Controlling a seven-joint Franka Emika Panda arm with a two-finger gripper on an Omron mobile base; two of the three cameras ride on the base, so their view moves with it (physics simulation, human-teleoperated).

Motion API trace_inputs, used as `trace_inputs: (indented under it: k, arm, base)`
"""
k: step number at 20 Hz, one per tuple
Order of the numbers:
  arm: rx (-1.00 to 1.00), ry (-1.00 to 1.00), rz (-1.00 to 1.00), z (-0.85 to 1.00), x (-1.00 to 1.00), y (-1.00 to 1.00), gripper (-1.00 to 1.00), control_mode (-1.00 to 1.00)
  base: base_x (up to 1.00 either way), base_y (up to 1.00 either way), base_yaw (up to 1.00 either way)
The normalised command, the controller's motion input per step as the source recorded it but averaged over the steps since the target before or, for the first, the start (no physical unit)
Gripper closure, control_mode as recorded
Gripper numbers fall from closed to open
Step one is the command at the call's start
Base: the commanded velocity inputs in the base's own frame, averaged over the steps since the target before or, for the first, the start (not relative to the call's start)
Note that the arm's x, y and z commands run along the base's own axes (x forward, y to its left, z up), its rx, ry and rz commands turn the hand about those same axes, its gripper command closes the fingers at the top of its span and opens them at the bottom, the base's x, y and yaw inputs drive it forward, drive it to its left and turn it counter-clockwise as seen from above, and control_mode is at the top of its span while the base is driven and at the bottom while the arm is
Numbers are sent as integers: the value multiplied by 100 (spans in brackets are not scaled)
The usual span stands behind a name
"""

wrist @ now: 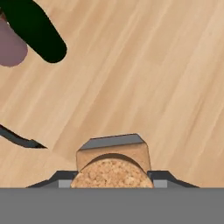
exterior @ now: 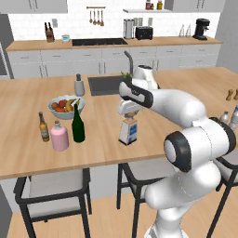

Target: Move the plastic bottles in the middle to the plastics group, and the glass bottles in the middle to the glass group.

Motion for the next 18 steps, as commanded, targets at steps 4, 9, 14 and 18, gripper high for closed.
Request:
trace_inputs:
  k: [4,9,14,18]
  arm:
    - [0,-4,36,8,1,100,100,-100]
    - [0,0,21,0,2,74,100,-100]
    - [0,0,7,0,-16,47,100,-100]
    - [0,0,1,0,0,53,100,-100]
  base:
    - [0,0,0]
    - [0,0,0]
    - [0,0,0]
    - [0,0,0]
